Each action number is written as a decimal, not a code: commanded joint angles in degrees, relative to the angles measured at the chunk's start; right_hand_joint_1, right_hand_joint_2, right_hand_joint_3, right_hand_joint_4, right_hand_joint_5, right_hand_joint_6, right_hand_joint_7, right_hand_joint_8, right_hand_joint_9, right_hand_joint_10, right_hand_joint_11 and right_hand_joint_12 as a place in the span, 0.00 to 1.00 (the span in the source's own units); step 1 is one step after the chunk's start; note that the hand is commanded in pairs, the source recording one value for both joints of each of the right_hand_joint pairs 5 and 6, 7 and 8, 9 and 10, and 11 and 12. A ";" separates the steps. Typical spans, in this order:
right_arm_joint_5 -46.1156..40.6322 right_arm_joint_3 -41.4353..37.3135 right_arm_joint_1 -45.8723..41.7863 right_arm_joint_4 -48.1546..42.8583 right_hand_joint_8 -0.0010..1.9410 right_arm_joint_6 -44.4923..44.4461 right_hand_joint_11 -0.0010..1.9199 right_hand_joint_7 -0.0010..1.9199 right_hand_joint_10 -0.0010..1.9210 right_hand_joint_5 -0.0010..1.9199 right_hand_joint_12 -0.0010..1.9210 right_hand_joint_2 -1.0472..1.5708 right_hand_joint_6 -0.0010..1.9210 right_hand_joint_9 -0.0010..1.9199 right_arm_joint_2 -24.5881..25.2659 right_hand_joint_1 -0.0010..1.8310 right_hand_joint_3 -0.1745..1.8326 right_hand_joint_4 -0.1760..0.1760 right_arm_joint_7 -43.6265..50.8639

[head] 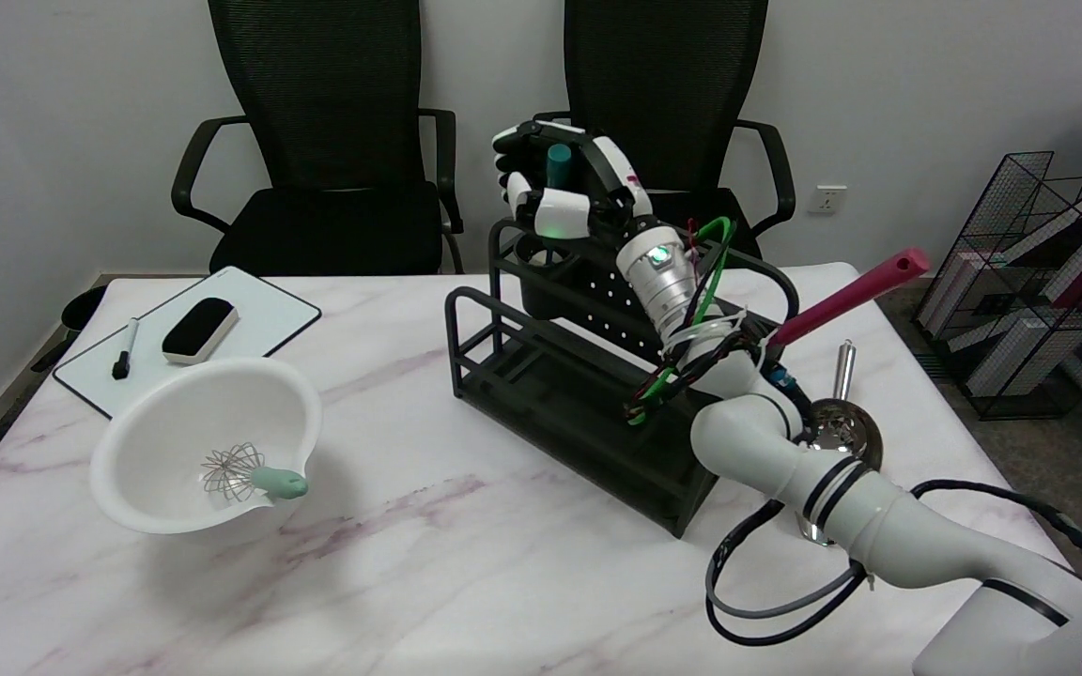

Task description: Pick up the blue sponge bottle brush.

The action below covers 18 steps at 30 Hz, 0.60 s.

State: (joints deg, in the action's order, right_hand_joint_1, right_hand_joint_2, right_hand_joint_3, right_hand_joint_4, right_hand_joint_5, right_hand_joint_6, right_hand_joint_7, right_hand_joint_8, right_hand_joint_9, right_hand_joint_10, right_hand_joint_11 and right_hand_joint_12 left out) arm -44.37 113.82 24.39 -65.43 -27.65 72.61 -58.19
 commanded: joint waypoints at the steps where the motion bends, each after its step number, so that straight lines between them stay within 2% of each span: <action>1: -0.14 1.44 -0.93 2.95 0.57 -7.44 0.60 0.57 0.53 0.48 0.60 0.63 0.48 0.53 2.24 0.61 0.66 0.50 0.14; 4: -0.59 1.52 -1.16 2.92 0.70 -7.80 0.79 0.71 0.68 0.58 0.79 0.68 0.58 0.68 2.24 0.58 0.60 0.50 0.14; 7: -0.59 1.52 -1.22 2.90 0.79 -7.80 0.86 0.80 0.77 0.66 0.86 0.73 0.66 0.77 2.24 0.57 0.56 0.50 0.14; 13: -0.59 1.60 -0.87 3.03 0.87 -7.80 0.90 0.88 0.84 0.76 0.90 0.79 0.76 0.84 2.32 0.52 0.53 0.50 0.14; 18: -0.59 1.60 -0.19 2.79 0.88 -7.42 0.91 0.89 0.85 0.79 0.91 0.82 0.79 0.85 2.56 0.53 0.51 0.50 0.14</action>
State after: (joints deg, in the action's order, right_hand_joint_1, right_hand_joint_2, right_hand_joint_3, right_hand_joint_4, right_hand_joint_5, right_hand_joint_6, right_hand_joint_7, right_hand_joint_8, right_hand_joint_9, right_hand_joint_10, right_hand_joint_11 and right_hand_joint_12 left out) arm -44.69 115.04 23.67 -63.09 -33.78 74.43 -58.12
